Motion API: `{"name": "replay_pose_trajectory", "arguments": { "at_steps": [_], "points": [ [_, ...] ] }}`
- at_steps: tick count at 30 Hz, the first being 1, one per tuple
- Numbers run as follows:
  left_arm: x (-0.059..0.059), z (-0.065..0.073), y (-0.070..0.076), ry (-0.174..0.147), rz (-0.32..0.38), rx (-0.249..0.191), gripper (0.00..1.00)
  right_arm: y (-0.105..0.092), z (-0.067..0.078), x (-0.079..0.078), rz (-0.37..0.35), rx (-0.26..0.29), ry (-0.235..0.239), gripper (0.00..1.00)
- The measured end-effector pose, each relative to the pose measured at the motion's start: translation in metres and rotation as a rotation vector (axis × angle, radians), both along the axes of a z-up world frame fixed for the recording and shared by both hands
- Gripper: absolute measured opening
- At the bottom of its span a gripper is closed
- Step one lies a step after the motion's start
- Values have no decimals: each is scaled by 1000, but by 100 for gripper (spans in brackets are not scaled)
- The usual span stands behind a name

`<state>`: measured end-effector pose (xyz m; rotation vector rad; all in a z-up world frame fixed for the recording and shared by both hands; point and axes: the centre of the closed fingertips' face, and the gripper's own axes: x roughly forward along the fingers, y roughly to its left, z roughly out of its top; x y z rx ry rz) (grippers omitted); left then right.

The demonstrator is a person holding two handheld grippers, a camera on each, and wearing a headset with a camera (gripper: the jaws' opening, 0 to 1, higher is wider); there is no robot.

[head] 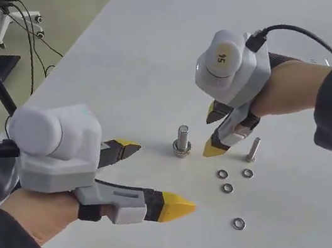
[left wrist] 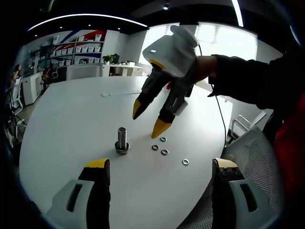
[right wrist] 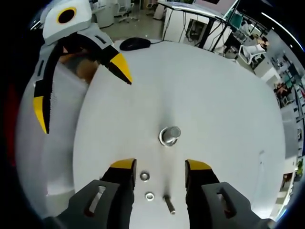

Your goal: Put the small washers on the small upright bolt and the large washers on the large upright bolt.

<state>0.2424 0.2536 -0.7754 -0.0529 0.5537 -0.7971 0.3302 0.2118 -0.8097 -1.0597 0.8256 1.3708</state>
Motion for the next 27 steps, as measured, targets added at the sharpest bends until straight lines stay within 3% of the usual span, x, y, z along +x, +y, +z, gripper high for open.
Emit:
{"name": "replay_pose_trajectory", "arguments": {
  "at_steps": [11, 27],
  "points": [
    [0, 1, -3, -4, -11, 3, 88, -17, -2, -10, -32, 4, 17, 41],
    [-1, 3, -7, -8, -22, 1, 88, -42, -27, -32, -70, -28, 67, 36]
  ]
}}
